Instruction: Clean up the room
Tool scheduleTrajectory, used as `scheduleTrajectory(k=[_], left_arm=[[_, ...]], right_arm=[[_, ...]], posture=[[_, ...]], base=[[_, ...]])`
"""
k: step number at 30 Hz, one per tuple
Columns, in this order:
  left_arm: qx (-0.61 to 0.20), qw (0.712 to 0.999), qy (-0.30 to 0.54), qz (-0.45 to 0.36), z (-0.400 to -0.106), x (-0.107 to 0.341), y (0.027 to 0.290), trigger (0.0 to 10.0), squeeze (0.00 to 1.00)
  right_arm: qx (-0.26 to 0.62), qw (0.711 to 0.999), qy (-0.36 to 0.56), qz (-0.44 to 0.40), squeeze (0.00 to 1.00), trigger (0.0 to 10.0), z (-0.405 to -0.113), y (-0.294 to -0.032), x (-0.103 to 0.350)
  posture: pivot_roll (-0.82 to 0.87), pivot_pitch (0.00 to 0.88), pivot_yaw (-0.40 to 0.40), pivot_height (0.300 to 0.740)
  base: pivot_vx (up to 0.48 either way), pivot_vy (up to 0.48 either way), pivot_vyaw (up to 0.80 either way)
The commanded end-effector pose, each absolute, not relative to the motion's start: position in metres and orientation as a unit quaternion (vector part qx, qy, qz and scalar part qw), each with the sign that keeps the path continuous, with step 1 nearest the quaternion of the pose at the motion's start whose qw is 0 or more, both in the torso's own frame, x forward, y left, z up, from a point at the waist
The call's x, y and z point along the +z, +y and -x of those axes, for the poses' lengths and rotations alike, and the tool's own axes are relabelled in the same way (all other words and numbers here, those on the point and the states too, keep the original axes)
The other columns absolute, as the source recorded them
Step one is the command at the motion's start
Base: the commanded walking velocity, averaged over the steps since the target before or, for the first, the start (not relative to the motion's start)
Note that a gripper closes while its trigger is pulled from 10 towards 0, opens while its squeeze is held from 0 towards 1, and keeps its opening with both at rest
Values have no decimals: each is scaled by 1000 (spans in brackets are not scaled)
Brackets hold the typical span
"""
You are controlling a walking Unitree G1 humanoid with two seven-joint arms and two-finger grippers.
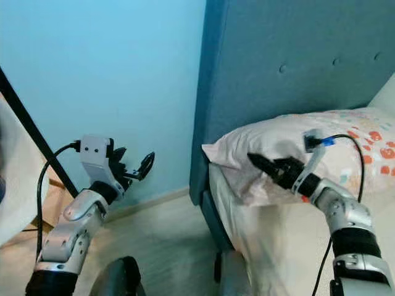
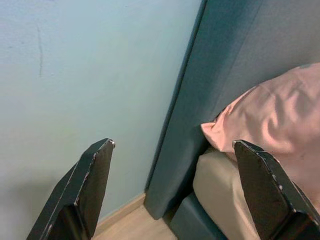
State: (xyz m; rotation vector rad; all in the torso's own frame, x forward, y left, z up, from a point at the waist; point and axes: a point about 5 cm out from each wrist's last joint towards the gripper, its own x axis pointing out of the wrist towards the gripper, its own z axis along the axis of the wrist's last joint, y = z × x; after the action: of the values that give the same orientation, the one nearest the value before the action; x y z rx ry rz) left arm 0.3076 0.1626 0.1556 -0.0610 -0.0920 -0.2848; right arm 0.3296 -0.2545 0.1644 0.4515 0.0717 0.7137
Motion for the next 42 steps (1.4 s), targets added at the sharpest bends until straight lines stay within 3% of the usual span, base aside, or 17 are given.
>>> scheduleTrajectory(k=[1, 8, 15, 19, 21, 23, 25, 28, 37, 42], left_arm=[[-131, 991, -26, 18, -309, 149, 173, 10000, 0], [-106, 994, -9, 19, -309, 141, 188, 10000, 0], [-130, 991, 4, 12, -306, 137, 183, 10000, 0], [-158, 987, 20, 7, -301, 132, 179, 10000, 0], [-199, 979, 43, -3, -293, 126, 178, 10000, 0], [-199, 979, 43, -3, -293, 126, 178, 10000, 0], [-218, 974, 56, -12, -290, 123, 180, 10000, 0], [-218, 974, 57, -12, -291, 123, 181, 10000, 0], [-242, 968, 59, -13, -291, 124, 173, 10000, 0], [-226, 973, 55, -9, -292, 125, 177, 10000, 0]], right_arm=[[331, 912, 8, -243, 0, 10000, -327, -256, 164], [298, 913, -1, -279, 0, 10000, -323, -250, 154], [320, 912, 110, -231, 0, 10000, -306, -239, 122], [317, 911, 166, -204, 0, 10000, -294, -253, 113], [317, 905, 262, -107, 0, 10000, -265, -283, 105], [317, 905, 262, -107, 0, 10000, -265, -283, 105], [317, 893, 318, -41, 0, 10000, -240, -307, 111], [309, 898, 312, -19, 0, 10000, -231, -322, 133], [318, 903, 288, 4, 0, 10000, -226, -321, 163], [304, 930, 207, -17, 0, 10000, -239, -318, 177]], posture=[[-20, 36, -67, 585], [-18, 27, -68, 609], [-24, 19, -65, 628], [-24, 19, -65, 637], [-42, 16, -67, 647], [-42, 16, -67, 647], [-55, 12, -63, 656], [-64, 12, -60, 666], [-73, 18, -52, 690], [-76, 21, -53, 704]], base=[[0, 0, 0], [0, 0, 0], [0, 0, 0], [0, 0, 0], [0, 0, 0], [0, 0, 0], [0, 0, 0], [0, 0, 0], [0, 0, 0], [0, 0, 0]])
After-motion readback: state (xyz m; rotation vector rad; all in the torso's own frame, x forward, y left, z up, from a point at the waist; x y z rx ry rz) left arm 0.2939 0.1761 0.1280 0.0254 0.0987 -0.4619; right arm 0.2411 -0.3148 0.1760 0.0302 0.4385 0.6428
